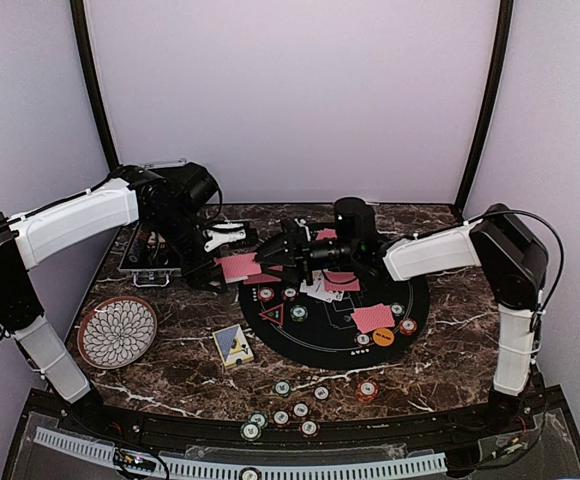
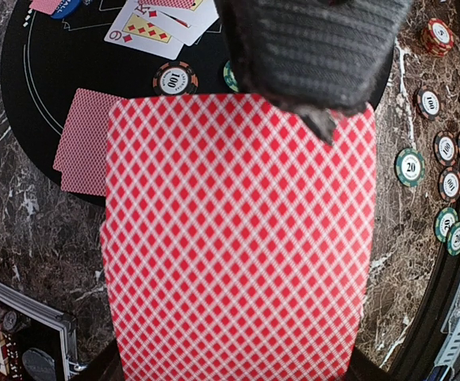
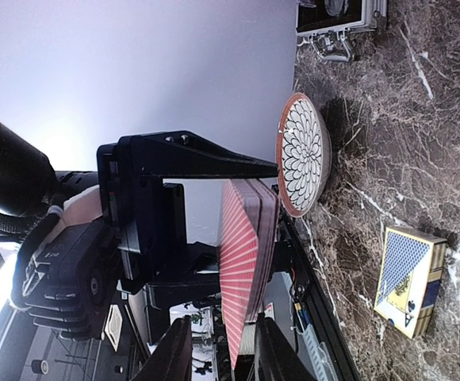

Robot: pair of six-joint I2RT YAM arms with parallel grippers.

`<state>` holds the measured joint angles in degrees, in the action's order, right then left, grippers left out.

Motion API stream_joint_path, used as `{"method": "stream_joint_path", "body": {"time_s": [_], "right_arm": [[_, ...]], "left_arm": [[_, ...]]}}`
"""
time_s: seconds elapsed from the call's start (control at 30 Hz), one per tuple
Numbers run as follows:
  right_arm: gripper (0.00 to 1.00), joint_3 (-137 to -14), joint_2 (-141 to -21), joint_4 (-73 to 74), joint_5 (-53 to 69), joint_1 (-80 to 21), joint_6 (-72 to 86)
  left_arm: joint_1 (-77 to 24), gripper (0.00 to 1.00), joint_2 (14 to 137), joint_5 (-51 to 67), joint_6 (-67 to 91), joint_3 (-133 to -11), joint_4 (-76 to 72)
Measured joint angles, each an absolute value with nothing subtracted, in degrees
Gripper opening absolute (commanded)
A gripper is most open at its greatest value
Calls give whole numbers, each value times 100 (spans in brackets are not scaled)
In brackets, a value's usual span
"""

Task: Distribute texas hold em gaming equipment

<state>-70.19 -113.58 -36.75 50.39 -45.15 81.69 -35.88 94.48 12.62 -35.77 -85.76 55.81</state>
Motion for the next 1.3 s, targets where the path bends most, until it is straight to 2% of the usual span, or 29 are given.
{"method": "stream_joint_path", "body": {"time_s": [0.13, 0.3, 0.63, 0.9, 1.3], "right_arm": [[17, -7041, -11386, -3662, 5052, -4550, 8191], [0, -7074, -11445, -3778, 5081, -4576, 8340], [0, -7028, -11428, -3750, 5144, -4429, 8298], [0, -6445, -10912, -3358, 5159, -3822, 7922], [0, -5793, -10060, -1129, 4915, -2427, 5931]], "left_arm": [[-3588, 0, 9448, 1262, -3577, -8576, 5581], [-3588, 0, 9448, 1262, -3577, -8573, 5581], [-3588, 0, 9437, 1243, -3577, -8471, 5502], [-3575, 0, 9367, 1168, -3577, -8385, 5492], [-3444, 0, 9362, 1149, -3577, -8221, 5428]]}}
